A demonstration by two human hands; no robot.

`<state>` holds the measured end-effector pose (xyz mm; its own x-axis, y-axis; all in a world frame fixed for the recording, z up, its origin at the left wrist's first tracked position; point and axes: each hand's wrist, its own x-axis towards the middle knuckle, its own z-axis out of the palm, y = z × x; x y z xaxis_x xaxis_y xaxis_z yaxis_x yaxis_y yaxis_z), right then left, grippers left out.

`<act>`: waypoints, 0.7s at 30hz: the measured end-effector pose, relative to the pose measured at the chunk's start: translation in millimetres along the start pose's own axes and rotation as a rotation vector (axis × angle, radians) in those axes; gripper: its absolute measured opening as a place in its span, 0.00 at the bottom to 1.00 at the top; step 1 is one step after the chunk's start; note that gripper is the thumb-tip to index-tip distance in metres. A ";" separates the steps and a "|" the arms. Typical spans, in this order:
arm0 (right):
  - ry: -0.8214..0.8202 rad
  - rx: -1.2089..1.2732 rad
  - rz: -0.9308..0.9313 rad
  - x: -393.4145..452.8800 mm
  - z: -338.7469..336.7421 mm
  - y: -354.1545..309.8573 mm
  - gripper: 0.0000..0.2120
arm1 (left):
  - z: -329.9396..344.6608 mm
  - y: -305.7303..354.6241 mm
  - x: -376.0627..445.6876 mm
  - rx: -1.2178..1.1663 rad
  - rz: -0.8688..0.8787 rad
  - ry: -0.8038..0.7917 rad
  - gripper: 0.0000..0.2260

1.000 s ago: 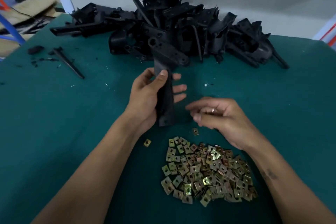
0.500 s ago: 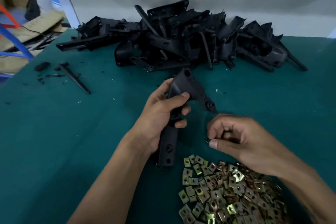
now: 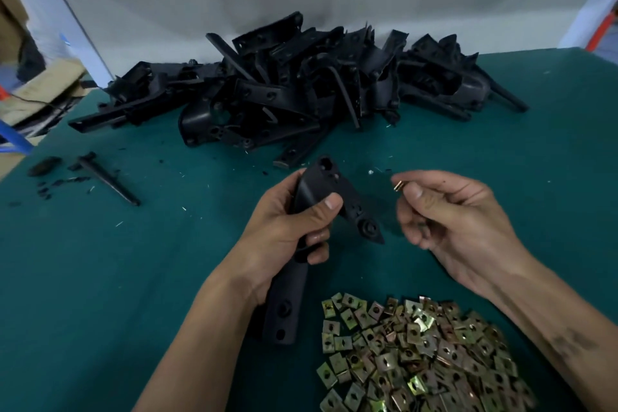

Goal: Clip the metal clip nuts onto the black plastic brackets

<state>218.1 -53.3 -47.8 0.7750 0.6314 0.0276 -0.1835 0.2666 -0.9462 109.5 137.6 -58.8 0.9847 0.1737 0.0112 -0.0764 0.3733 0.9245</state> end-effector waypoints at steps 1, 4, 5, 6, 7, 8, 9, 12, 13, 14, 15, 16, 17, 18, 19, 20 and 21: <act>-0.014 0.012 0.003 -1.4 1.2 -0.7 0.10 | 0.4 -0.1 -0.1 0.011 0.005 -0.003 0.05; -0.042 0.067 -0.014 -4.0 6.9 1.8 0.09 | 0.3 -1.5 1.2 0.036 0.020 -0.025 0.06; -0.038 0.074 -0.019 -4.4 10.2 3.8 0.08 | -0.1 -2.3 1.5 0.046 0.025 -0.036 0.06; -0.025 0.066 -0.024 -4.6 13.3 5.9 0.08 | -0.5 -3.2 1.9 0.054 0.031 -0.045 0.06; -0.008 0.054 -0.025 -4.6 15.9 7.5 0.09 | -0.7 -4.0 2.3 0.059 0.037 -0.049 0.06; 0.009 0.051 -0.022 -4.5 17.6 9.1 0.11 | -0.6 -4.9 2.8 0.065 0.042 -0.046 0.06; 0.025 0.059 -0.014 -4.4 19.0 9.9 0.12 | -0.3 -5.7 3.0 0.072 0.046 -0.040 0.06; 0.053 0.102 0.017 -3.1 19.8 8.6 0.10 | 0.4 -6.6 3.9 0.097 0.067 -0.026 0.06; 0.051 0.106 0.027 -2.9 20.0 7.7 0.09 | 0.6 -6.7 4.1 0.110 0.074 -0.020 0.06; 0.047 0.106 0.034 -2.8 20.2 7.3 0.08 | 0.9 -6.7 3.9 0.122 0.079 -0.011 0.06; 0.047 0.108 0.039 -3.1 20.6 7.1 0.07 | 1.2 -6.6 3.6 0.129 0.082 -0.003 0.07; 0.052 0.112 0.041 -3.2 21.0 7.2 0.06 | 1.7 -6.5 3.4 0.133 0.082 0.003 0.06; 0.064 0.118 0.043 -3.5 21.0 7.6 0.06 | 2.3 -6.5 3.5 0.136 0.081 0.008 0.05; 0.079 0.124 0.045 -3.2 21.3 7.9 0.05 | 2.8 -6.2 3.2 0.140 0.081 0.014 0.05; 0.090 0.126 0.049 -3.4 21.8 8.2 0.05 | 3.2 -6.0 2.9 0.145 0.080 0.020 0.06; 0.096 0.124 0.053 -3.5 22.2 8.5 0.05 | 3.5 -6.0 2.8 0.150 0.082 0.023 0.06; 0.096 0.122 0.056 -3.4 22.8 8.9 0.06 | 3.5 -5.9 2.8 0.154 0.085 0.025 0.07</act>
<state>200.1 -36.5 -49.0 0.8144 0.5771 -0.0605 -0.2955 0.3227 -0.8992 113.3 132.7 -62.9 0.9715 0.2217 0.0840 -0.1324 0.2129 0.9681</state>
